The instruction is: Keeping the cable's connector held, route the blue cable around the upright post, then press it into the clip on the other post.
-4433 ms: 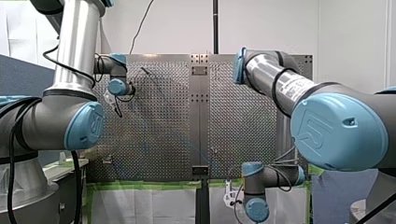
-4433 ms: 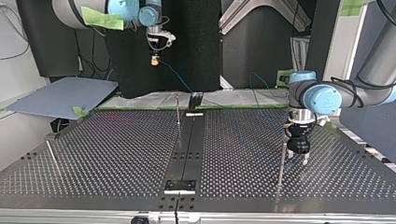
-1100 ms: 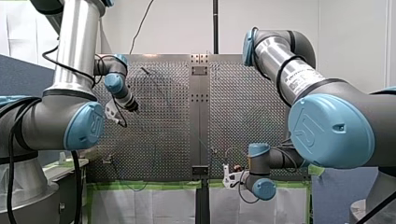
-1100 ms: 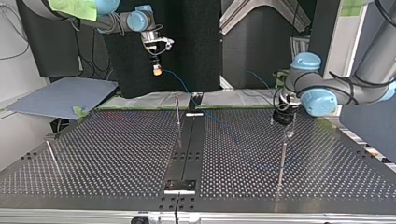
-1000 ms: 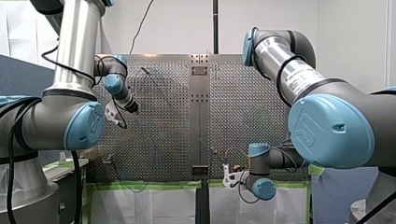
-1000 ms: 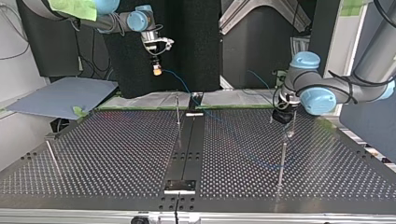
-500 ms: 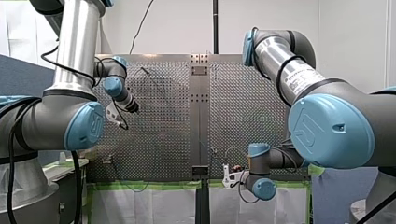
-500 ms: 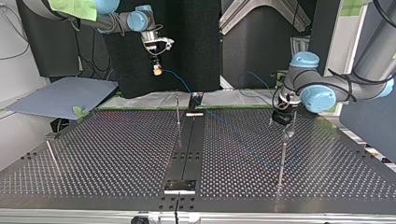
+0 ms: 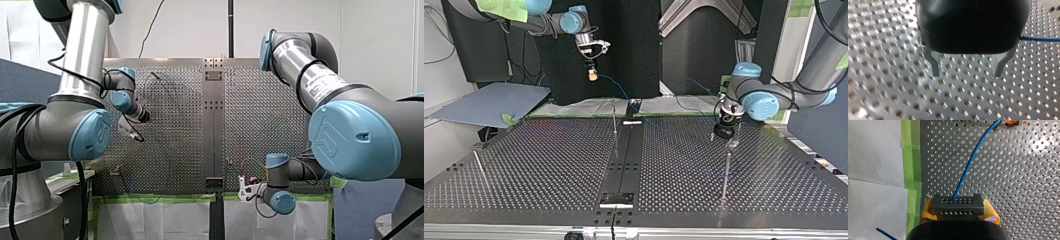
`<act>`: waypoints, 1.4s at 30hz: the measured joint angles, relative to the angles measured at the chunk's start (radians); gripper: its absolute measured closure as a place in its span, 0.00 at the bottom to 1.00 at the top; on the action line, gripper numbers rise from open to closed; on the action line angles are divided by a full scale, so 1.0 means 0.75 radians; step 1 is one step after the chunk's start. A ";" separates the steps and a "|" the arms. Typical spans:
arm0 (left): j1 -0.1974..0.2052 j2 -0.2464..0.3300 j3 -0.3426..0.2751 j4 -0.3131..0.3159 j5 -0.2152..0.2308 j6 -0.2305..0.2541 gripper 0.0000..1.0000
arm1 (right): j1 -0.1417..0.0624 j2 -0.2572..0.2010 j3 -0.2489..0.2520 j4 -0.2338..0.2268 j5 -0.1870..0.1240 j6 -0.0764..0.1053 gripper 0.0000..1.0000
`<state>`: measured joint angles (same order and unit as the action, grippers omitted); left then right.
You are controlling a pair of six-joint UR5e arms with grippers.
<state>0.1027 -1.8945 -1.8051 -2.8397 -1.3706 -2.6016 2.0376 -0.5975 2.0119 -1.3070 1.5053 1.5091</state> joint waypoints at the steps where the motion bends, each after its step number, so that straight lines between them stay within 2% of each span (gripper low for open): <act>1: -0.002 -0.012 0.000 0.013 0.003 -0.011 0.00 | 0.000 0.000 0.000 0.000 0.000 0.000 1.00; 8: -0.006 -0.103 0.000 0.105 0.014 -0.077 0.00 | 0.000 0.000 0.000 -0.001 0.000 -0.001 1.00; 17: -0.008 -0.192 0.000 0.123 -0.010 -0.054 0.00 | 0.000 0.000 0.000 -0.001 -0.001 -0.003 1.00; 27: -0.010 -0.198 0.000 0.111 -0.056 -0.044 0.00 | 0.000 0.000 0.000 0.000 -0.001 0.002 1.00; 35: -0.016 -0.197 0.000 0.044 -0.116 0.042 0.00 | -0.008 0.001 0.000 -0.002 -0.001 0.011 1.00; 38: -0.019 -0.192 0.000 0.029 -0.102 0.043 0.00 | -0.011 0.002 0.000 -0.002 -0.002 0.010 1.00; 42: -0.019 -0.161 0.000 0.029 -0.064 0.002 0.00 | -0.011 0.002 0.000 -0.006 -0.002 0.008 1.00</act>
<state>0.0881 -2.0152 -1.8052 -2.8177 -1.4184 -2.6002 2.0289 -0.5961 2.0119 -1.3115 1.5036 1.5154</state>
